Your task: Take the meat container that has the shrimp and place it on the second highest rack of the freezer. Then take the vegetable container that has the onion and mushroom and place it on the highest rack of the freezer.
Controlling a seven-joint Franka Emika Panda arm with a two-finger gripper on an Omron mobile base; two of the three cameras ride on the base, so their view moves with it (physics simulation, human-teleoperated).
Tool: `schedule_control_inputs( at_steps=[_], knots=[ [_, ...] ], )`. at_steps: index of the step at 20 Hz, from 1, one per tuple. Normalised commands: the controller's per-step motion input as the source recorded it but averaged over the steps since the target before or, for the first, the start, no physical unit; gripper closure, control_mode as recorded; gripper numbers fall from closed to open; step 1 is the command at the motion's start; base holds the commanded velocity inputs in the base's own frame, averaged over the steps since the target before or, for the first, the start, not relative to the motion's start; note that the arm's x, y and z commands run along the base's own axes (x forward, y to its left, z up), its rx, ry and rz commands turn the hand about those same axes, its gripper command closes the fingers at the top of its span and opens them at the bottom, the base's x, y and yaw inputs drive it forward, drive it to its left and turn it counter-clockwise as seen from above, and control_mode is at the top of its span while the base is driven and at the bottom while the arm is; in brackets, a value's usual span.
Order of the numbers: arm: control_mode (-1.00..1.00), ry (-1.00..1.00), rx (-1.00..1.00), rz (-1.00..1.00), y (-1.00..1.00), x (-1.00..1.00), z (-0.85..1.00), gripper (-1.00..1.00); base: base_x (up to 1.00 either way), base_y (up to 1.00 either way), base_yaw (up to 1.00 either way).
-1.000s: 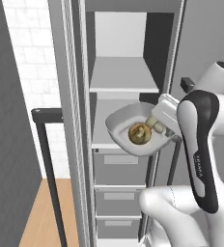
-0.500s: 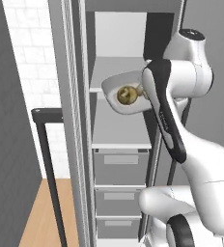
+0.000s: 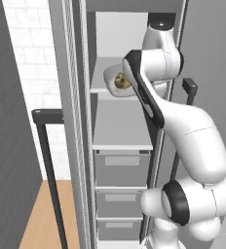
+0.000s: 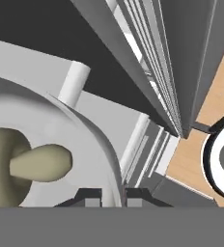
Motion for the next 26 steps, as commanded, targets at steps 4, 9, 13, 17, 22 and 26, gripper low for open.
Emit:
schedule_control_inputs(
  at_steps=[4,9,13,17,22,26],
  knots=[
    [-1.0,0.0,0.0,-0.04,-0.17,1.0,-0.04,1.0,0.0,0.0,0.0],
    [-1.0,0.0,0.0,-0.01,-0.01,1.0,-0.22,1.0,0.0,0.0,0.0],
    [-1.0,0.0,0.0,-0.03,0.0,1.0,-0.34,1.0,0.0,0.0,0.0],
    [-1.0,0.0,-0.01,-0.06,-0.06,1.0,-0.18,1.0,0.0,0.0,0.0],
    [-1.0,-0.1,-0.06,-0.11,-0.01,0.63,0.0,-1.0,0.0,0.0,0.0],
    [-1.0,-0.24,-0.01,-0.05,0.0,-0.28,0.0,-1.0,0.0,0.0,0.0]
  ],
)
